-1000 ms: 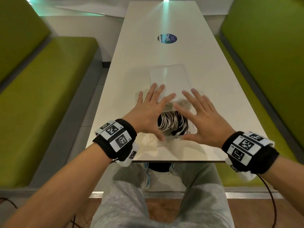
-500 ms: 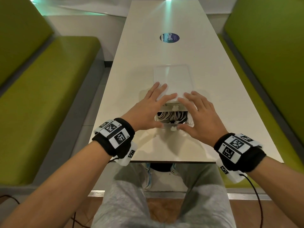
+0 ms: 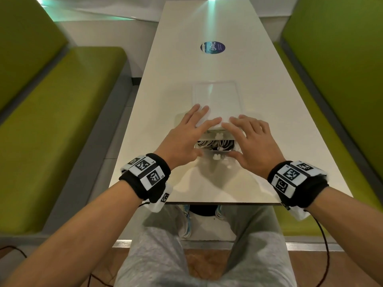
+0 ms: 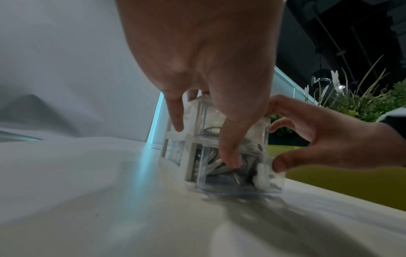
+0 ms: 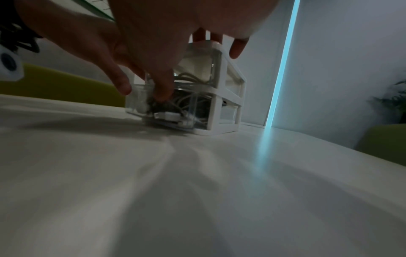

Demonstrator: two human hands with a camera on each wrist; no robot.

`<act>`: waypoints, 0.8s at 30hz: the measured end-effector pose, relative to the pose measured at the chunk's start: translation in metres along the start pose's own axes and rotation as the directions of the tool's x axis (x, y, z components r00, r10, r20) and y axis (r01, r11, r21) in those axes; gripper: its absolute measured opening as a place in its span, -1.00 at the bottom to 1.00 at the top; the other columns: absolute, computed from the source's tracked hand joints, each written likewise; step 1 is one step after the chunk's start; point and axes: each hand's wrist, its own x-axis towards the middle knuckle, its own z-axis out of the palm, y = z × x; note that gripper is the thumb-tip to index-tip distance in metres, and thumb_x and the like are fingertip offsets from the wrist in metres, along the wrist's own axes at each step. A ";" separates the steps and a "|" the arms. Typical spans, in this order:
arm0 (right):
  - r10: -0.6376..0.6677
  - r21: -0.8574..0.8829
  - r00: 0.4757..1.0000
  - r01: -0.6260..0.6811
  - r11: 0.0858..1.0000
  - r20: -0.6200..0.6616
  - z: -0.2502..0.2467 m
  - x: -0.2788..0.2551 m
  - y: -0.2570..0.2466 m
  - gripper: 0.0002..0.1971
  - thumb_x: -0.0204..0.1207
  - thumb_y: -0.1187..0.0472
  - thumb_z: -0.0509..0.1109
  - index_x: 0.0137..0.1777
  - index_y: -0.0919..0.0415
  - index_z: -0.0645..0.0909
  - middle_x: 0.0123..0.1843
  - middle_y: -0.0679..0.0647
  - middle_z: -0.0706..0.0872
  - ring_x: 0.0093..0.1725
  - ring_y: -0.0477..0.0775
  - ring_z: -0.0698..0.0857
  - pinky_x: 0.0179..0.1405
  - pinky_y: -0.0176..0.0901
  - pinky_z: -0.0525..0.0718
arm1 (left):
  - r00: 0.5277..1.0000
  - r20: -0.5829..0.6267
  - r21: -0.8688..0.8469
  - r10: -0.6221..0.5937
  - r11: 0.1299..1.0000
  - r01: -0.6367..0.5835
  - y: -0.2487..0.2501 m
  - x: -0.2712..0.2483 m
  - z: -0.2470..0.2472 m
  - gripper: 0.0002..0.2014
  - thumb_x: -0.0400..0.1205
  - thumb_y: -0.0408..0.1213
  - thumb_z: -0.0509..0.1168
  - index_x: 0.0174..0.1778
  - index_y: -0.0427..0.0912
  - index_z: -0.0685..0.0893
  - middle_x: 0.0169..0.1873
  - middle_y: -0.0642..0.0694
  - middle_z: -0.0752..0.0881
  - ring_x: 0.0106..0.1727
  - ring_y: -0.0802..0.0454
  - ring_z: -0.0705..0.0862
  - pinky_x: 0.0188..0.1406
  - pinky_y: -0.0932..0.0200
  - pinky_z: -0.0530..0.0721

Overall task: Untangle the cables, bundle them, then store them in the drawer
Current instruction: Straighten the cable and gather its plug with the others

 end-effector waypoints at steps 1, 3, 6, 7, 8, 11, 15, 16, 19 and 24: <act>0.012 -0.022 1.000 -0.012 1.000 -0.028 0.003 0.003 -0.001 -0.26 0.32 0.02 0.62 0.46 0.12 0.38 0.36 0.17 0.58 0.37 0.24 0.45 0.22 0.19 0.47 | 1.000 -0.024 -0.009 0.003 1.000 -0.003 -0.001 0.001 0.002 -0.07 0.43 -0.27 0.55 0.62 0.23 0.17 0.68 -0.04 0.09 0.70 -0.03 -0.06 0.14 -0.22 0.71; 0.052 -0.026 0.995 -0.054 0.998 -0.080 0.009 0.010 -0.004 -0.31 0.26 0.22 0.63 0.37 0.09 0.39 0.25 0.13 0.61 0.24 0.19 0.44 0.15 0.09 0.43 | 0.997 -0.083 -0.031 0.009 0.999 -0.011 -0.003 0.004 0.005 -0.15 0.46 -0.37 0.50 0.59 0.22 0.25 0.64 -0.06 0.21 0.68 -0.05 0.05 0.13 -0.23 0.70; 0.066 0.034 0.994 -0.063 0.997 -0.087 0.007 0.012 -0.004 -0.32 0.26 0.24 0.63 0.34 0.08 0.39 0.26 0.12 0.60 0.23 0.17 0.42 0.16 0.04 0.40 | 0.998 -0.064 -0.032 0.024 0.999 -0.026 -0.005 0.004 0.003 -0.19 0.51 -0.33 0.46 0.59 0.26 0.24 0.65 -0.01 0.19 0.69 0.00 0.06 0.14 -0.20 0.70; 0.059 0.062 0.996 -0.054 0.997 -0.073 0.005 0.008 -0.003 -0.33 0.28 0.18 0.64 0.36 0.09 0.39 0.31 0.12 0.57 0.29 0.18 0.42 0.21 0.05 0.42 | 0.998 -0.050 -0.033 0.027 0.999 -0.029 -0.006 0.003 0.002 -0.18 0.52 -0.27 0.47 0.61 0.28 0.21 0.66 0.02 0.14 0.69 0.03 0.03 0.19 -0.18 0.69; 0.058 0.104 0.997 -0.052 0.993 -0.057 0.002 0.002 -0.002 -0.34 0.32 0.14 0.62 0.37 0.11 0.39 0.37 0.14 0.53 0.36 0.19 0.41 0.26 0.07 0.46 | 0.998 -0.065 -0.059 0.014 0.998 -0.018 -0.007 0.000 0.002 -0.17 0.51 -0.23 0.48 0.62 0.25 0.19 0.67 0.02 0.11 0.69 0.03 0.03 0.26 -0.16 0.65; 0.114 0.189 0.991 -0.099 0.977 -0.068 -0.011 -0.016 -0.003 -0.54 0.43 0.14 0.56 0.27 0.20 0.51 0.35 0.20 0.52 0.34 0.20 0.43 0.24 0.10 0.58 | 0.938 -0.312 -0.233 -0.152 0.969 0.080 -0.003 -0.015 0.007 -0.33 0.47 -0.23 0.51 0.49 -0.04 0.42 0.48 -0.11 0.34 0.52 -0.04 0.34 0.40 0.01 0.51; 0.047 0.071 0.993 -0.039 0.997 -0.109 -0.009 -0.020 -0.007 -0.88 0.50 0.22 0.47 -0.04 0.26 0.68 0.03 0.18 0.62 0.00 0.16 0.47 -0.16 0.03 0.59 | 0.877 -0.462 -0.103 -0.132 0.990 0.095 0.011 -0.029 0.016 -0.81 0.52 -0.22 0.46 -0.01 -0.14 0.66 -0.16 0.02 0.56 -0.08 0.03 0.48 -0.03 0.10 0.51; 0.018 0.051 0.995 -0.013 0.999 -0.101 -0.006 -0.018 -0.010 -0.91 0.51 0.24 0.45 -0.07 0.26 0.69 -0.03 0.16 0.64 -0.05 0.14 0.47 -0.21 0.00 0.57 | 0.892 -0.440 -0.074 -0.104 0.994 0.079 0.014 -0.028 0.016 -0.87 0.53 -0.21 0.45 -0.07 -0.12 0.70 -0.22 0.05 0.60 -0.13 0.02 0.51 -0.08 0.08 0.50; 0.058 0.012 0.997 -0.058 0.998 -0.046 0.001 -0.012 -0.021 -0.86 0.41 0.30 0.51 -0.06 0.28 0.70 -0.13 0.15 0.71 -0.14 0.21 0.61 -0.29 0.00 0.58 | 0.932 -0.358 0.014 -0.059 0.998 0.069 0.018 -0.023 0.018 -0.92 0.54 -0.12 0.42 -0.13 0.03 0.80 -0.26 0.11 0.76 -0.22 -0.02 0.61 -0.16 0.06 0.41; 0.140 -0.053 0.989 -0.138 0.989 0.041 0.008 -0.009 -0.028 -0.82 0.31 0.34 0.56 -0.10 0.29 0.67 -0.08 0.18 0.68 -0.08 0.24 0.63 -0.27 0.02 0.57 | 0.944 -0.318 0.113 -0.091 0.985 0.133 0.026 -0.022 0.026 -0.93 0.51 -0.10 0.42 -0.18 0.04 0.79 -0.33 0.09 0.76 -0.28 -0.02 0.62 -0.19 0.11 0.29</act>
